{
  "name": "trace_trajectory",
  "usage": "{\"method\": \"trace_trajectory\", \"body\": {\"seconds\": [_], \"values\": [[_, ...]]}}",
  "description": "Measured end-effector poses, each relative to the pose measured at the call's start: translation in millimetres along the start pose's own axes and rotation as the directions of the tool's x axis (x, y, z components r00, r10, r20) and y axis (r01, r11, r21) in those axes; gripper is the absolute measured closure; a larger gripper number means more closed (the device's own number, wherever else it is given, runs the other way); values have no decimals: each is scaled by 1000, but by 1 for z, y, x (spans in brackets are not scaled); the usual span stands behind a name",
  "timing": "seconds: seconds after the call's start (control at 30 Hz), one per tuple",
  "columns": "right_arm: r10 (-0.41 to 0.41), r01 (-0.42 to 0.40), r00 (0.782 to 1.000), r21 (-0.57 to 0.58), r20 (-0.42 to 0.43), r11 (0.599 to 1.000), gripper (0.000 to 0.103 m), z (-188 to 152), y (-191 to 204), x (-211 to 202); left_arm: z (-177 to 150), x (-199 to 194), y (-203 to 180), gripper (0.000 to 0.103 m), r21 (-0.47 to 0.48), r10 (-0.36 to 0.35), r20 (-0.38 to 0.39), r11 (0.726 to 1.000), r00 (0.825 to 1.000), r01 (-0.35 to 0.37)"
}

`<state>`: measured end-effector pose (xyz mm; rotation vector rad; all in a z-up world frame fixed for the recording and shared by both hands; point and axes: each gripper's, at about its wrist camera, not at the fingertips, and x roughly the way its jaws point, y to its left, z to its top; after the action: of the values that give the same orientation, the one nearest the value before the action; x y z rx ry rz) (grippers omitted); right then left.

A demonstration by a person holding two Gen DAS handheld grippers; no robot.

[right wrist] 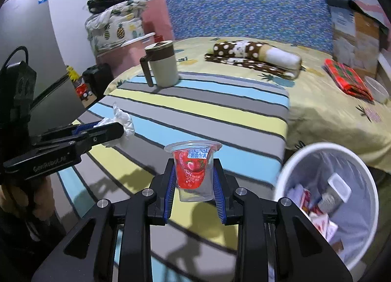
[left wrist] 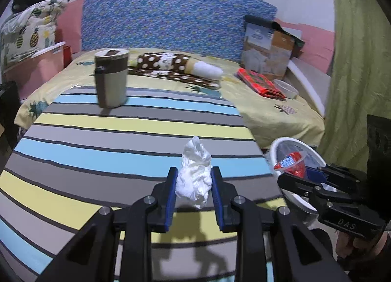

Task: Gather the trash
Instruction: 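Carry the tissue and red cup over the bin and open both tools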

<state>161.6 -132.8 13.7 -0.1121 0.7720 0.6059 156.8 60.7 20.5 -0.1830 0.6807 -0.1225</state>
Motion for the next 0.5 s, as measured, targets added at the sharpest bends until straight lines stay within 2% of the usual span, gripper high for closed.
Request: {"method": "trace_trajectory", "body": {"seconds": [0.5], "values": [[-83, 76, 995, 114, 59, 991, 72, -28, -21, -44, -21, -9, -73, 75, 88, -96, -26, 991, 995, 98]]}}
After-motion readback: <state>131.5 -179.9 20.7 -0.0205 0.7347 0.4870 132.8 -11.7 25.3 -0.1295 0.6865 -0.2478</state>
